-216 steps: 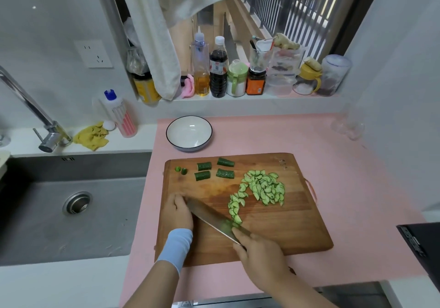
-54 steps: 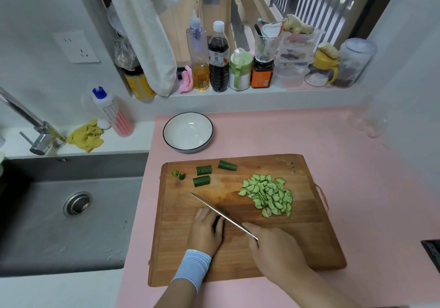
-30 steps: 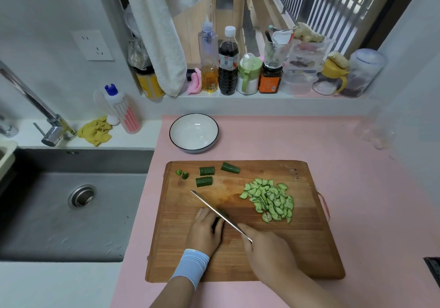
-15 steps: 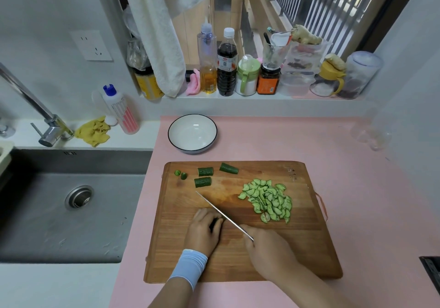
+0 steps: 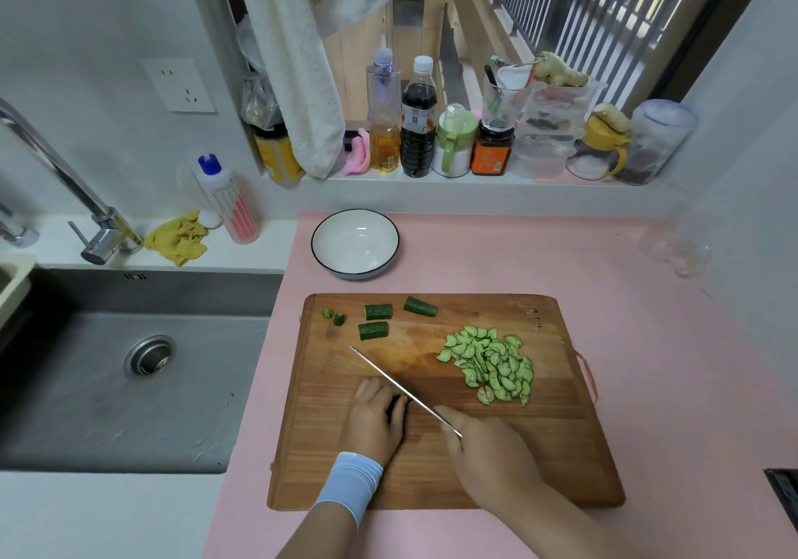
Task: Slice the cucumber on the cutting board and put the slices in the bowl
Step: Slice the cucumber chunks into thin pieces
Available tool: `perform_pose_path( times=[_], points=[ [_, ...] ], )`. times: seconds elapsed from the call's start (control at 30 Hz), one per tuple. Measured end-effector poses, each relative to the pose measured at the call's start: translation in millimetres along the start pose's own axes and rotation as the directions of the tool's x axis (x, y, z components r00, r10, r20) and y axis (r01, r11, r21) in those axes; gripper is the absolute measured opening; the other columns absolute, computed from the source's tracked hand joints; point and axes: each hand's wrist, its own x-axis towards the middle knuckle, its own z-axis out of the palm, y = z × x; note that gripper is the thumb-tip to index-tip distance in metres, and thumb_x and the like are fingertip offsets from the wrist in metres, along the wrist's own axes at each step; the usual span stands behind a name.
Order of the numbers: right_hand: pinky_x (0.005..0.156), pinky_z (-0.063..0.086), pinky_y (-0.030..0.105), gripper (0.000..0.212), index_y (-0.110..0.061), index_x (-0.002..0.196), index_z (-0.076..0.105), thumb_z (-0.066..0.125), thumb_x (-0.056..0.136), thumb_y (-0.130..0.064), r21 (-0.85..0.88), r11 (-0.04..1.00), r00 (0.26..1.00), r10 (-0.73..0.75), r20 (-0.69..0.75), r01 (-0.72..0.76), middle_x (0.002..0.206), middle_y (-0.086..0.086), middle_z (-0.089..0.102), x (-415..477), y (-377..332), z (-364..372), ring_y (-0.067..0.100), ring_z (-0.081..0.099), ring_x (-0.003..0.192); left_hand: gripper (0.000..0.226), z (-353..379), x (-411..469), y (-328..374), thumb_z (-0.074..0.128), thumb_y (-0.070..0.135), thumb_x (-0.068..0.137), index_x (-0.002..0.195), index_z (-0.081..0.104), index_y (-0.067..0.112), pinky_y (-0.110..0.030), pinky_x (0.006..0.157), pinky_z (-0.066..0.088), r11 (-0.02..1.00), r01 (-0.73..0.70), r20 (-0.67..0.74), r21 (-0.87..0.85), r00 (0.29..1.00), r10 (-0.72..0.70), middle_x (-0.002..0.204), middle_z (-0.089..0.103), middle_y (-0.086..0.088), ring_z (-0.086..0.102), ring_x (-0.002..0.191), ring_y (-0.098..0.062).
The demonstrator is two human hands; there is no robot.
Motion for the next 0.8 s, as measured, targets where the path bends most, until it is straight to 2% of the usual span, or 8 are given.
perform_pose_path(
  times=[0.07, 0.13, 0.27, 0.33, 0.4, 0.53, 0.63, 0.8],
  points=[
    [0.078, 0.053, 0.034, 0.042, -0.05, 0.144, 0.043, 0.036, 0.103, -0.047, -0.018, 1.0, 1.0, -0.005, -0.011, 0.005, 0.1, -0.003, 0.073, -6, 1, -2, 0.02, 0.068, 0.093, 0.012, 0, 0, 0, 0.06, 0.018, 0.086, 0.088, 0.07, 0.012, -0.006, 0.089, 0.034, 1.0, 0.001, -0.007, -0.003, 1.0, -0.001, 0.088, 0.063, -0.001, 0.053, 0.088, -0.014],
    [0.079, 0.051, 0.033, 0.042, -0.05, 0.144, 0.044, 0.037, 0.103, -0.046, -0.022, 1.0, 1.0, -0.01, -0.018, 0.009, 0.103, -0.005, 0.074, -12, 2, -4, 0.018, 0.068, 0.095, 0.008, -1, 1, 1, 0.067, 0.01, 0.083, 0.089, 0.071, 0.011, -0.006, 0.091, 0.033, 1.0, -0.012, -0.004, 0.001, 1.0, 0.012, 0.091, 0.065, -0.002, 0.053, 0.089, -0.014],
    [0.078, 0.049, 0.03, 0.041, -0.048, 0.143, 0.047, 0.038, 0.103, -0.044, -0.004, 1.0, 1.0, -0.016, -0.004, 0.016, 0.103, -0.007, 0.074, -15, 5, -7, 0.016, 0.068, 0.094, 0.01, 0, 0, 0, 0.062, 0.013, 0.085, 0.088, 0.071, 0.011, -0.011, 0.088, 0.039, 0.999, -0.046, -0.021, -0.005, 0.999, 0.046, 0.09, 0.064, -0.001, 0.054, 0.089, -0.013],
    [0.075, 0.049, 0.029, 0.04, -0.048, 0.141, 0.049, 0.039, 0.103, -0.043, 0.021, 1.0, 1.0, -0.003, 0.015, 0.003, 0.099, -0.006, 0.074, -11, 5, -7, 0.016, 0.068, 0.089, 0.004, 0, 0, -1, 0.067, 0.011, 0.084, 0.086, 0.071, 0.012, -0.014, 0.085, 0.042, 0.999, -0.042, -0.032, -0.01, 0.999, 0.041, 0.087, 0.062, 0.001, 0.053, 0.087, -0.011],
    [0.071, 0.048, 0.029, 0.039, -0.047, 0.14, 0.051, 0.039, 0.103, -0.042, 0.053, 0.998, 0.999, 0.012, 0.041, -0.015, 0.093, -0.006, 0.074, -6, 3, -5, 0.016, 0.068, 0.085, 0.011, 0, 0, -1, 0.075, 0.003, 0.079, 0.083, 0.071, 0.012, -0.011, 0.083, 0.041, 1.0, -0.019, -0.029, -0.019, 0.999, 0.018, 0.084, 0.061, 0.002, 0.053, 0.085, -0.01],
    [0.065, 0.041, 0.026, 0.038, -0.046, 0.135, 0.055, 0.038, 0.101, -0.04, 0.088, 0.996, 0.998, 0.016, 0.067, -0.022, 0.088, -0.008, 0.072, 7, -3, -1, 0.015, 0.067, 0.083, 0.013, 1, 0, -2, 0.077, 0.002, 0.078, 0.083, 0.071, 0.012, -0.009, 0.084, 0.04, 1.0, -0.004, -0.015, -0.026, 1.0, 0.003, 0.086, 0.062, 0.004, 0.055, 0.086, -0.01],
    [0.067, 0.043, 0.027, 0.038, -0.044, 0.133, 0.057, 0.04, 0.101, -0.037, 0.078, 0.997, 0.998, 0.01, 0.068, -0.015, 0.095, -0.004, 0.074, 14, -7, 0, 0.018, 0.067, 0.087, 0.011, 0, 0, -1, 0.075, 0.002, 0.079, 0.085, 0.07, 0.01, -0.015, 0.083, 0.043, 1.0, -0.019, -0.025, -0.014, 1.0, 0.018, 0.088, 0.061, 0.002, 0.055, 0.087, -0.013],
    [0.069, 0.049, 0.03, 0.036, -0.045, 0.133, 0.057, 0.04, 0.101, -0.038, 0.071, 0.997, 0.998, 0.001, 0.057, -0.005, 0.092, -0.005, 0.073, 14, -8, 0, 0.018, 0.067, 0.085, 0.009, 1, -3, -1, 0.073, 0.003, 0.08, 0.083, 0.068, 0.009, -0.021, 0.078, 0.046, 0.999, -0.029, -0.024, 0.018, 0.999, 0.03, 0.085, 0.059, 0.0, 0.054, 0.084, -0.015]
  ],
)
